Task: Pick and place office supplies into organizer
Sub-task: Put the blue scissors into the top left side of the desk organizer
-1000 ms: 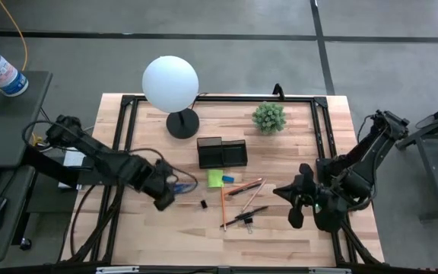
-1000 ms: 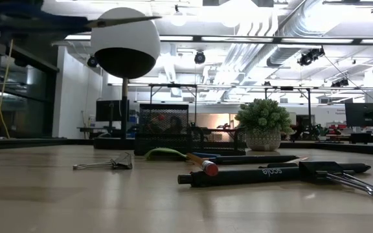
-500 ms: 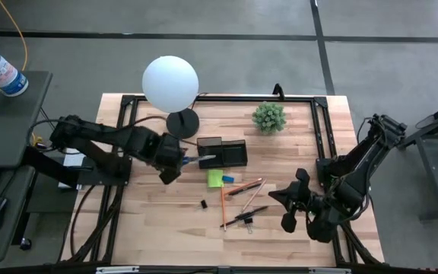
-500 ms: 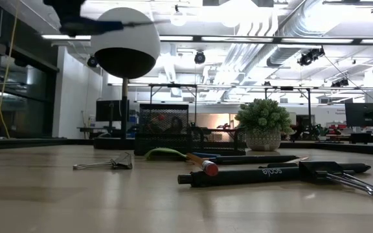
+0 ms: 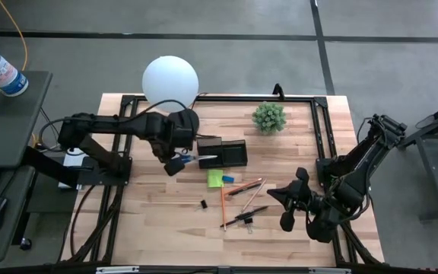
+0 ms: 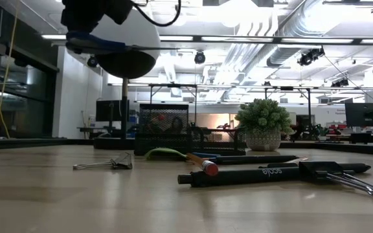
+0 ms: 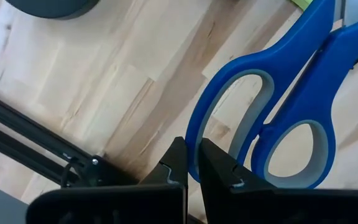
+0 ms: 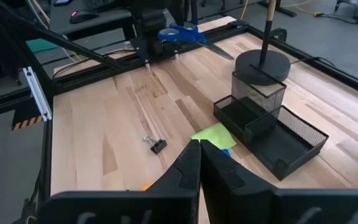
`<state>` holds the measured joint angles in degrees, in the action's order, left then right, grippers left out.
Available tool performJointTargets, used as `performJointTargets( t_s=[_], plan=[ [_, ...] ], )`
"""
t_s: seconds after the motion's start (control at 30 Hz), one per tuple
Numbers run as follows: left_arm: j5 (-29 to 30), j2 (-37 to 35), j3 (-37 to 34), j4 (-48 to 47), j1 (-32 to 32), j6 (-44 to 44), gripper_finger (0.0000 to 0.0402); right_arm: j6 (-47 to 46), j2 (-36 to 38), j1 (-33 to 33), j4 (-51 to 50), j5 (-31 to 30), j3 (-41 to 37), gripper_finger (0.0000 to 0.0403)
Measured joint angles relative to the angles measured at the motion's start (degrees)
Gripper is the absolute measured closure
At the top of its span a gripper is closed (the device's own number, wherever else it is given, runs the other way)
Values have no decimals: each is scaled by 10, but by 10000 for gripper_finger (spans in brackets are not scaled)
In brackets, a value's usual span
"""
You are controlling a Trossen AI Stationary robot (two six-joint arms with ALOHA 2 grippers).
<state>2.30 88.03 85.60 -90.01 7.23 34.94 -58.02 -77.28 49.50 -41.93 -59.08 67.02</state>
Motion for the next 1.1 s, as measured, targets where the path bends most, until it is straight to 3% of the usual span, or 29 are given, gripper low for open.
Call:
performJointTargets(
  t_s=[0.27, 0.53, 0.87, 1.1],
  plan=[
    [-3, 0, 0, 0, 15, -16, 401, 1, 0, -9, 0, -15, 0, 403],
    [32, 0, 0, 0, 45, -9, 401, 3, 0, -30, 11, -13, 0, 403],
    [48, 36, 0, 0, 70, -63, 401, 91, 0, -65, 91, 20, 0, 403],
    [-29, 46, 0, 0, 74, -103, 401, 105, 0, -75, 101, 44, 0, 403]
  ],
)
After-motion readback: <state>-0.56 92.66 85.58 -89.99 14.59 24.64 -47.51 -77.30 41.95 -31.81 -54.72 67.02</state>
